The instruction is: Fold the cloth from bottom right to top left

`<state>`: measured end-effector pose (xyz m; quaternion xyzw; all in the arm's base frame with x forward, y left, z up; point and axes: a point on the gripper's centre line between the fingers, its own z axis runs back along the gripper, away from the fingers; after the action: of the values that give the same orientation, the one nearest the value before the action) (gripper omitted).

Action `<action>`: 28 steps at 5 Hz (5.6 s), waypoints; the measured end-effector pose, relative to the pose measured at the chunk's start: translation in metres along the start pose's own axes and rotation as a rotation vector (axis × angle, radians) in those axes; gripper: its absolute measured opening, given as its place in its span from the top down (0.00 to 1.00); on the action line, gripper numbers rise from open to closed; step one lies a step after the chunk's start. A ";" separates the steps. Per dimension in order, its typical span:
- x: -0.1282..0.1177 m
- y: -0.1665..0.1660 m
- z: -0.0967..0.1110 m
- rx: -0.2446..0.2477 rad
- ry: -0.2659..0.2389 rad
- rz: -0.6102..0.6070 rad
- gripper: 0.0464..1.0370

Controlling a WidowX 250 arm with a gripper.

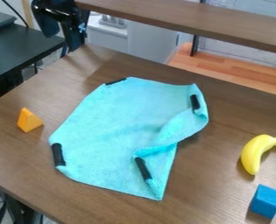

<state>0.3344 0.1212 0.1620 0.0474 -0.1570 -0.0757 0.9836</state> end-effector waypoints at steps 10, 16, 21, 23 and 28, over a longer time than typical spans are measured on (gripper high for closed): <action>-0.062 -0.187 -0.111 -0.171 -0.222 0.738 0.04; -0.046 -0.205 -0.120 -0.096 -0.215 0.723 0.35; -0.044 -0.210 -0.125 -0.066 -0.183 0.725 0.67; -0.040 -0.211 -0.129 -0.035 -0.192 0.734 0.99; 0.016 -0.154 -0.054 -0.033 -0.258 0.478 1.00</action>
<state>0.3458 -0.0291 0.0979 -0.0173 -0.2863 0.1508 0.9461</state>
